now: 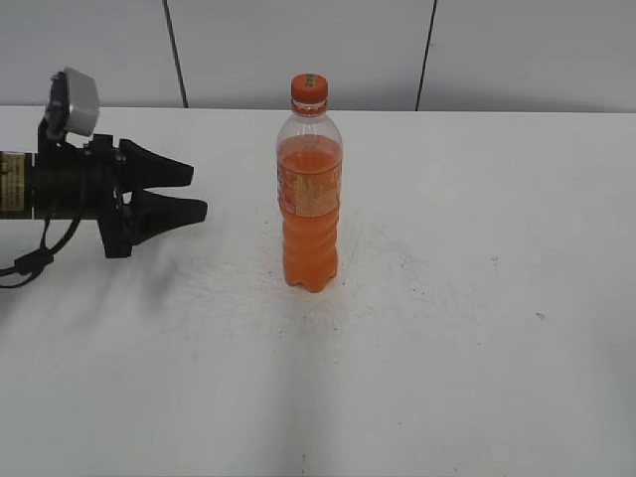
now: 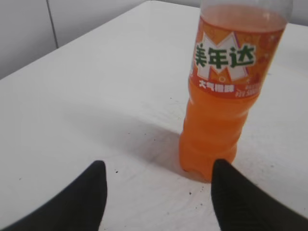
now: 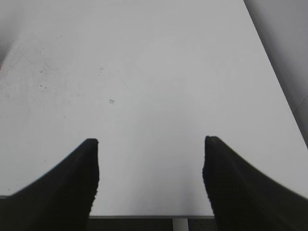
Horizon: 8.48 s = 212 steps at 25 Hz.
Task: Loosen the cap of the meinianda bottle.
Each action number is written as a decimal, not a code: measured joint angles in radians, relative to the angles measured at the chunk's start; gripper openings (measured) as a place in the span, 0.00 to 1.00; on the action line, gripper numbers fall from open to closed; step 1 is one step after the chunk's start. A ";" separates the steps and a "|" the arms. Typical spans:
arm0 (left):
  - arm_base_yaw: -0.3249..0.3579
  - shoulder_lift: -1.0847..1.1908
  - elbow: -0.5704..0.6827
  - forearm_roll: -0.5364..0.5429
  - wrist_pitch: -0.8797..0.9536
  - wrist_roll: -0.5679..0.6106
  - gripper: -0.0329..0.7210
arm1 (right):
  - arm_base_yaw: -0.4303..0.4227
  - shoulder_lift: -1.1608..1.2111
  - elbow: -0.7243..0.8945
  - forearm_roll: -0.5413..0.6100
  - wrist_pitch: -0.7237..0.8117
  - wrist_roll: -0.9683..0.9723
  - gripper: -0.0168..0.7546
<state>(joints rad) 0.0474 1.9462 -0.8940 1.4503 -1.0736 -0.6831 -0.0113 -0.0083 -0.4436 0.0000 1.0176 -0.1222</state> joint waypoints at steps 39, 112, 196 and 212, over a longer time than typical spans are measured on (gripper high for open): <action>-0.299 0.203 -0.238 -0.054 0.060 0.051 0.83 | 0.000 0.000 0.000 0.000 -0.001 0.000 0.68; -0.359 0.203 -0.238 -0.131 0.127 0.050 0.62 | 0.000 1.209 -0.628 0.000 0.179 0.015 0.64; -0.359 0.203 -0.238 -0.132 0.127 0.050 0.61 | 0.683 1.994 -1.579 0.013 0.202 0.057 0.63; -0.359 0.203 -0.238 -0.133 0.127 0.050 0.61 | 0.683 2.001 -1.579 0.016 0.202 0.057 0.59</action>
<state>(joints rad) -0.3119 2.1488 -1.1320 1.3176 -0.9468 -0.6331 0.6716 1.9927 -2.0223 0.0157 1.2194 -0.0657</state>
